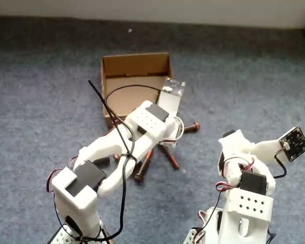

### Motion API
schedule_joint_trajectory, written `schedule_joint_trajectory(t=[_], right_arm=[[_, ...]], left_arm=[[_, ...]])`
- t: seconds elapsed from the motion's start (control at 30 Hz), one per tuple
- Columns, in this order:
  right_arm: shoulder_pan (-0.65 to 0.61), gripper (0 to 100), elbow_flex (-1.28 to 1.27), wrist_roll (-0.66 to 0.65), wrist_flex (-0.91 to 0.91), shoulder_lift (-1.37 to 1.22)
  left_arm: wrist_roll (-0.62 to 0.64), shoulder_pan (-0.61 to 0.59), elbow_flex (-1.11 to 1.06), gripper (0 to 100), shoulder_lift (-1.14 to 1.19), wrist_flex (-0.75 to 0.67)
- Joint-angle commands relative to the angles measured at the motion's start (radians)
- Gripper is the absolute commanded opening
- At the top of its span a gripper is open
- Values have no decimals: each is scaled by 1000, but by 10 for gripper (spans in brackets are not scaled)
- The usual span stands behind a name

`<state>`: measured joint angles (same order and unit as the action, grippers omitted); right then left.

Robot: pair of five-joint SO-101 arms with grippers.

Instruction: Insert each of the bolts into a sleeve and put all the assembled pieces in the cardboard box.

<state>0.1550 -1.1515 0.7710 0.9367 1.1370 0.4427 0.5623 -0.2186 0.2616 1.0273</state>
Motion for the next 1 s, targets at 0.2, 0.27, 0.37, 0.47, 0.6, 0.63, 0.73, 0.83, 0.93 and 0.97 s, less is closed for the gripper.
schedule_joint_trajectory(t=[0.2,0.27,0.37,0.47,0.6,0.63,0.73,0.83,0.93,0.97], right_arm=[[4,5,5,3,-21,19],[4,5,5,3,-21,19],[4,5,5,3,-21,19],[4,5,5,3,-21,19],[4,5,5,3,-21,19],[4,5,5,2,-21,19],[4,5,5,2,-21,19],[4,5,5,2,-21,19],[4,5,5,2,-21,19],[4,5,5,2,-21,19]], left_arm=[[6,44,-41,178,-5,-21],[5,50,-45,178,-5,-15],[3,51,-44,178,-10,5],[5,51,-38,179,-16,26],[5,62,-50,181,-7,38],[2,67,-51,181,-7,52],[0,71,-48,181,-7,98],[-2,71,-47,182,-7,114],[-2,74,-50,182,-7,115],[-2,81,-51,182,-7,115]])
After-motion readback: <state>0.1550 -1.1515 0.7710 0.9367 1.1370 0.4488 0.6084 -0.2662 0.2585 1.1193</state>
